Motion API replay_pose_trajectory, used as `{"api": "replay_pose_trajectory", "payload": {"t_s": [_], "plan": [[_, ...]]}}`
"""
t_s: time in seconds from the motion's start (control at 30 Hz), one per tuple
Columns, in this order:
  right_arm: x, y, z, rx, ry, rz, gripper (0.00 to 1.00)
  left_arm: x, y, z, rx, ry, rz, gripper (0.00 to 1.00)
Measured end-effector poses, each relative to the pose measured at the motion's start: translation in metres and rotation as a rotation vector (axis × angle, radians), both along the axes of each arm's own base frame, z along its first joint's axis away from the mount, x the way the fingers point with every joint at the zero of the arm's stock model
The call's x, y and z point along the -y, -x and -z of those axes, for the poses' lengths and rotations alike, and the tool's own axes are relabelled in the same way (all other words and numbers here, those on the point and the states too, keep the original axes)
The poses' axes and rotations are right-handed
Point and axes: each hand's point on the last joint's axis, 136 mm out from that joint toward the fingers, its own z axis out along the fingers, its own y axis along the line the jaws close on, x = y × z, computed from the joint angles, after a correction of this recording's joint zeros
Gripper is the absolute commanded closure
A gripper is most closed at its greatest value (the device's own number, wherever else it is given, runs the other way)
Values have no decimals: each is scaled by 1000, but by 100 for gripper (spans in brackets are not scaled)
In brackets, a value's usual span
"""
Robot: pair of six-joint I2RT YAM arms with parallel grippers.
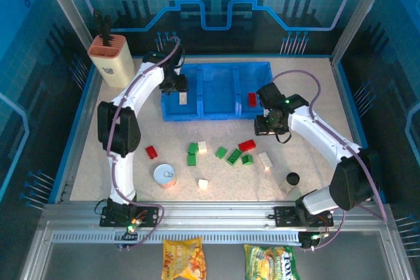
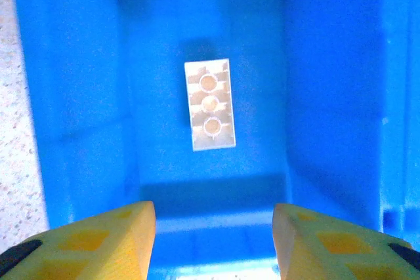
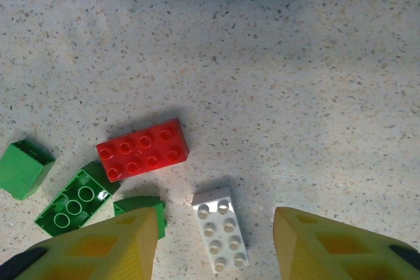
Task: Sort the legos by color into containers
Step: Place the lego in the container, then pick up the lego from the center of the table.
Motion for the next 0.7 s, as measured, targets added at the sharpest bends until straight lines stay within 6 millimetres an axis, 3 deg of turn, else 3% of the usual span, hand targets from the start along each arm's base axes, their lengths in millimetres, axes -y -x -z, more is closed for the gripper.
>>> {"api": "replay_pose_trajectory", "payload": {"t_s": [0.3,0.53,0.7], "plan": [[-18,2,25,-44,-2,-34,47,-31,64,-7,-46,-16,2,49],[-34,5,47,-86,17,-87,39,-63,93,-18,-25,3,-43,48],[-43,7,64,-123,51,-118,31,-69,109,-6,-10,15,-44,49]]}}
